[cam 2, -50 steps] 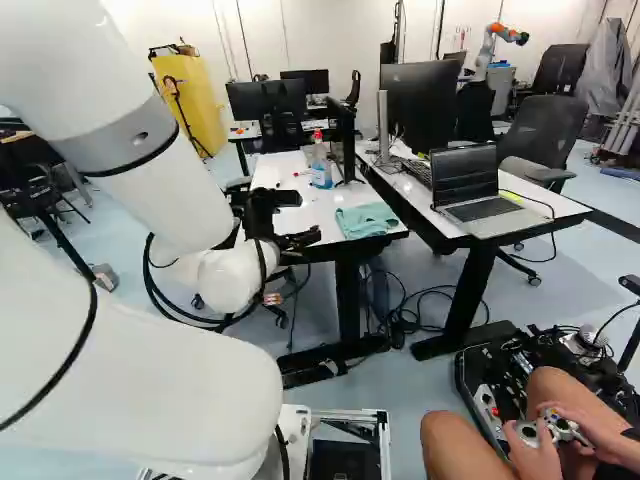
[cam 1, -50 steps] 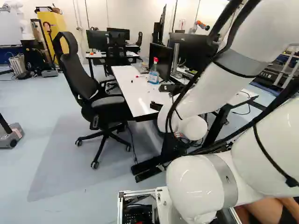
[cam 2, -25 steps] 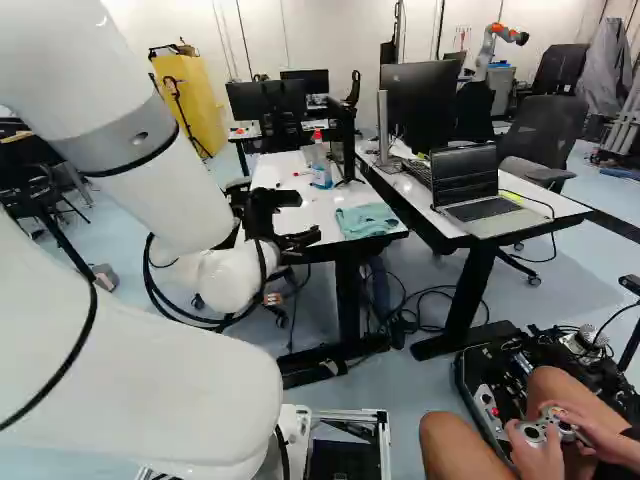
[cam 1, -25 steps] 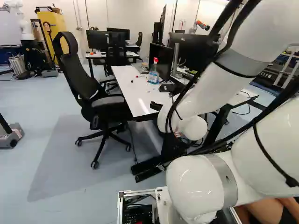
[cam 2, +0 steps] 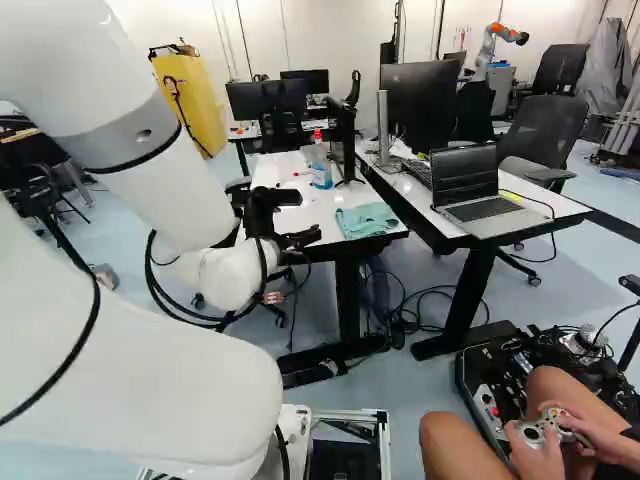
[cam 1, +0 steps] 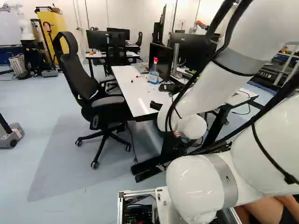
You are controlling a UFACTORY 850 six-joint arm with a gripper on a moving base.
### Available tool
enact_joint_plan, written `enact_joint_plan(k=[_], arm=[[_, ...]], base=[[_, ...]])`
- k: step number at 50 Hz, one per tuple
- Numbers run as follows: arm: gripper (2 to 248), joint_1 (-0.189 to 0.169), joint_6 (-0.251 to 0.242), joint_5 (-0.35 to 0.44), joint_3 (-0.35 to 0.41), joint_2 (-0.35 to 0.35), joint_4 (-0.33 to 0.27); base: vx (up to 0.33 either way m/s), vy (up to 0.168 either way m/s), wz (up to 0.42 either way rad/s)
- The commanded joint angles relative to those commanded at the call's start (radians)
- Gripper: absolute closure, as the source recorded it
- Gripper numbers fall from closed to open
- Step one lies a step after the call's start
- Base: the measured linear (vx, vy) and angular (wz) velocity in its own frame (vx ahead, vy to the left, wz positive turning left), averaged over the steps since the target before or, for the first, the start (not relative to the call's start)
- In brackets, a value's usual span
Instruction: Clean the table with the green towel
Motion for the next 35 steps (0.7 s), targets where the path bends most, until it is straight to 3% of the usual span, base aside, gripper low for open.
enact_joint_plan(k=[35], arm=[[3,-0.009,0.000,-0.010,-0.071,-0.071,0.000]], base=[[0.000,0.000,0.000]])
